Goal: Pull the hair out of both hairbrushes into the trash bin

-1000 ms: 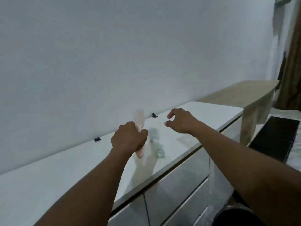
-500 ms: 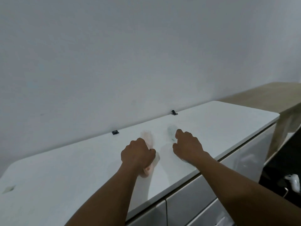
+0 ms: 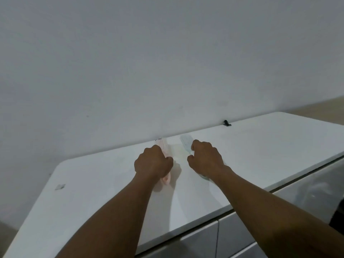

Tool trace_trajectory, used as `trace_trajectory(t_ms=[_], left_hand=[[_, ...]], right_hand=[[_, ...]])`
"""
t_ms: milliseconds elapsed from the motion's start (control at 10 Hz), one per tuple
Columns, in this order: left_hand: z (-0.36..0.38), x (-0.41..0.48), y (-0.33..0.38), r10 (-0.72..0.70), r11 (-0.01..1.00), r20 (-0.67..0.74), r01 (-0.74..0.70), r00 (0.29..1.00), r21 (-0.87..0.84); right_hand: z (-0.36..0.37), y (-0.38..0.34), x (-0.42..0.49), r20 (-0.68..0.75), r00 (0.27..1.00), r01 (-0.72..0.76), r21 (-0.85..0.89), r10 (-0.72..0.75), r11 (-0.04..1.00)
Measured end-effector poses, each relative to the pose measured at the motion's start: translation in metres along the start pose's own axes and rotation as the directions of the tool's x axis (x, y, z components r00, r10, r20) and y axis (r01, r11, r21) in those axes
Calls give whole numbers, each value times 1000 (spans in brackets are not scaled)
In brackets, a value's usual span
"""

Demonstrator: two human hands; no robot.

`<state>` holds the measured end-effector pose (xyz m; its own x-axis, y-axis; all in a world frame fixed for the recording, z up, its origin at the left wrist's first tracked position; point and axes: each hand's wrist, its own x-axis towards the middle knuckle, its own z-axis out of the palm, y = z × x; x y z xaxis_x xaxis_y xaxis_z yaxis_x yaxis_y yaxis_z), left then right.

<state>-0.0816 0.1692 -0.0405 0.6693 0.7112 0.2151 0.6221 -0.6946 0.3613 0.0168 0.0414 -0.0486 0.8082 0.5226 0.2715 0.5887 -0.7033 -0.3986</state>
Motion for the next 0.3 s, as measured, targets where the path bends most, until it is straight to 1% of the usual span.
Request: trace_trajectory(t_ms=[100, 200, 300], left_hand=[[6, -6, -15, -29, 1000, 33, 29, 999, -1], [9, -6, -17, -31, 999, 37, 32, 999, -8], [5, -4, -13, -28, 999, 10, 28, 1000, 24]], right_hand=[[14, -9, -5, 26, 999, 41, -27, -40, 999], [17, -11, -9, 49, 998, 44, -30, -43, 999], [10, -9, -3, 78, 997, 28, -21, -27, 999]])
